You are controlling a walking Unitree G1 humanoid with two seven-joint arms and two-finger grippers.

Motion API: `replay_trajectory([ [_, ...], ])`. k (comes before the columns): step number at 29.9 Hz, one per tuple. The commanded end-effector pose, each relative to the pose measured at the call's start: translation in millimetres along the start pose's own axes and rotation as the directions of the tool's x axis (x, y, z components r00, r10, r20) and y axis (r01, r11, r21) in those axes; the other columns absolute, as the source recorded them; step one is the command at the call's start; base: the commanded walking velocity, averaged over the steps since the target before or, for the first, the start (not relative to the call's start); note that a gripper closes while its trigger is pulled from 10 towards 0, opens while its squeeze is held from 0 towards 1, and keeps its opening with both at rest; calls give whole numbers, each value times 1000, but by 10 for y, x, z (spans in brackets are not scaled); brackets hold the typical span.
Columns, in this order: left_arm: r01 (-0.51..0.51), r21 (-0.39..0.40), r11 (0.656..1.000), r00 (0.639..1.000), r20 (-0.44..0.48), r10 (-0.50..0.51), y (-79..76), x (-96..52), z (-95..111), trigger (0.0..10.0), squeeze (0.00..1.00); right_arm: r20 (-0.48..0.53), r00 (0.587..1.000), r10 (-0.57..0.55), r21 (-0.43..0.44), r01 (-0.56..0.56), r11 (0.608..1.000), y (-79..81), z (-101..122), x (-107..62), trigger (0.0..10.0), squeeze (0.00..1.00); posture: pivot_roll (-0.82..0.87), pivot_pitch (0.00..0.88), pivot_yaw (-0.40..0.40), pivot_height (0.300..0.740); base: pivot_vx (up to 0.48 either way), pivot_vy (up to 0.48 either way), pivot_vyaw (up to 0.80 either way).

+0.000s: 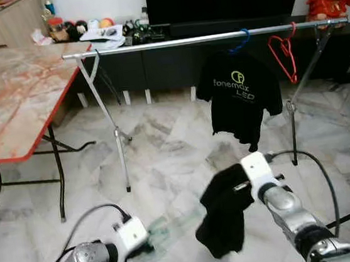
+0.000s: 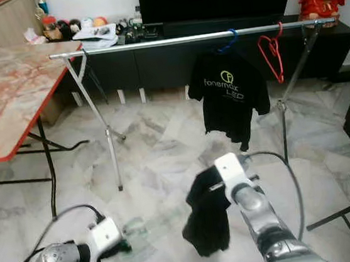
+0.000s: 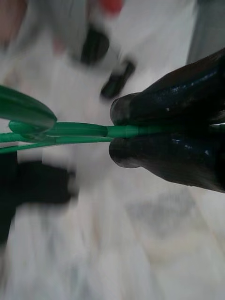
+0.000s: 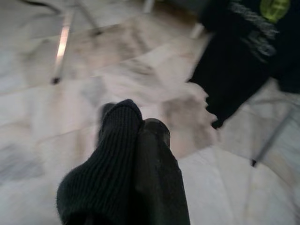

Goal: Hang hanger

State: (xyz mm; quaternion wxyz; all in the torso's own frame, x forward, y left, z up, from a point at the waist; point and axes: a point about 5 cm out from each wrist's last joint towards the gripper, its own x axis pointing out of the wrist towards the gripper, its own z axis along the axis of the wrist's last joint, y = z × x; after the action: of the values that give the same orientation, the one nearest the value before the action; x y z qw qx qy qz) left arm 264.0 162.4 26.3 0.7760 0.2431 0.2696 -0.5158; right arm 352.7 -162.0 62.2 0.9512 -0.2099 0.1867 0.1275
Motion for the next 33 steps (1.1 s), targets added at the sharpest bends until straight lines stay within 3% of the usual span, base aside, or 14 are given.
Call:
replay_trajectory([
  [1,38,7,999,999,-1,-38,23,-75,50,10000,0,8,1000,15,-16,-15,1000,9,65,19,10000,0,69,51,-27,740,0,0,0],
  [8,101,12,995,994,49,-102,68,-139,309,10000,0,31,999,21,14,-22,1000,5,208,52,10000,0,64,55,-32,740,0,0,0],
  [10,49,-12,999,996,74,-48,115,-140,401,10000,0,58,997,47,89,-52,995,22,283,65,10000,0,60,57,-35,740,0,0,0],
  [13,13,-24,1000,995,97,-10,142,-124,438,10000,0,56,997,50,123,-56,991,25,276,65,10000,0,58,59,-37,740,0,0,0],
  [26,-125,-103,987,977,157,141,222,-65,478,10000,0,37,997,65,178,-70,982,80,208,60,10000,0,62,64,-43,740,0,0,0],
  [30,-262,-108,959,948,156,277,337,-49,487,10000,0,40,994,99,170,-105,980,112,215,61,10000,0,61,65,-42,740,0,0,0],
  [33,-269,-135,954,940,178,290,351,-49,502,10000,0,39,991,127,155,-132,979,131,211,58,10000,0,61,65,-42,740,0,0,0],
])
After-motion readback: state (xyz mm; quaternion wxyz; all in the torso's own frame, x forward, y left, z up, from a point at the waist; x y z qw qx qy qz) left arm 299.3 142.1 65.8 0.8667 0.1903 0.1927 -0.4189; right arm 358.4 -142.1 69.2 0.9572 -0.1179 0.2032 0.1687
